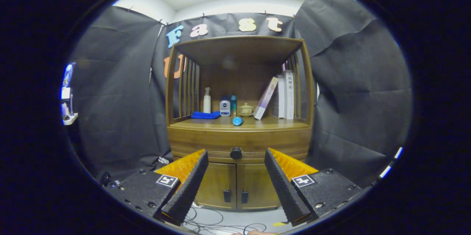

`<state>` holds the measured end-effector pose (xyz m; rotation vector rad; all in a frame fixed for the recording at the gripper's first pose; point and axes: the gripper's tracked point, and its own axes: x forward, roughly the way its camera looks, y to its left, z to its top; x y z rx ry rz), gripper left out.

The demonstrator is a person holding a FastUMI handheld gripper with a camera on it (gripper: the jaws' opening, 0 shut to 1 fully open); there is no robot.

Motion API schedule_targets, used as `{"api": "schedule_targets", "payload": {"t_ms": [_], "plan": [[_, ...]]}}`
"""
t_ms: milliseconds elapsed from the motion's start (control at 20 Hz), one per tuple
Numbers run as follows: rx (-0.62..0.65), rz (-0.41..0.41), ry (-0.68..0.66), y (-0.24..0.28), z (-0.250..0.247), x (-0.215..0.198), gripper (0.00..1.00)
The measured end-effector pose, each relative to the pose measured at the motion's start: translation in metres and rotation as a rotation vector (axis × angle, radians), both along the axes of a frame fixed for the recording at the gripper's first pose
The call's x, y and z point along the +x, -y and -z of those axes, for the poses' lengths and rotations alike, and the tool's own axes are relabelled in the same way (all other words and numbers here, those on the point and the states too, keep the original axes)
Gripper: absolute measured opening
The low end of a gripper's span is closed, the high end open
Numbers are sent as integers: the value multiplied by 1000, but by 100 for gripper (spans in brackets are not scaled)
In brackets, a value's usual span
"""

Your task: Pull open the drawer, take out the items inside it, and place them on the countertop above the cabinet.

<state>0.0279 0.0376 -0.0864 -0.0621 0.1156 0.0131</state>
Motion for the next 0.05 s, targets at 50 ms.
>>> {"api": "schedule_targets", "payload": {"t_ms": [50], "plan": [[-2, -3, -2, 0, 2, -9, 97]]}}
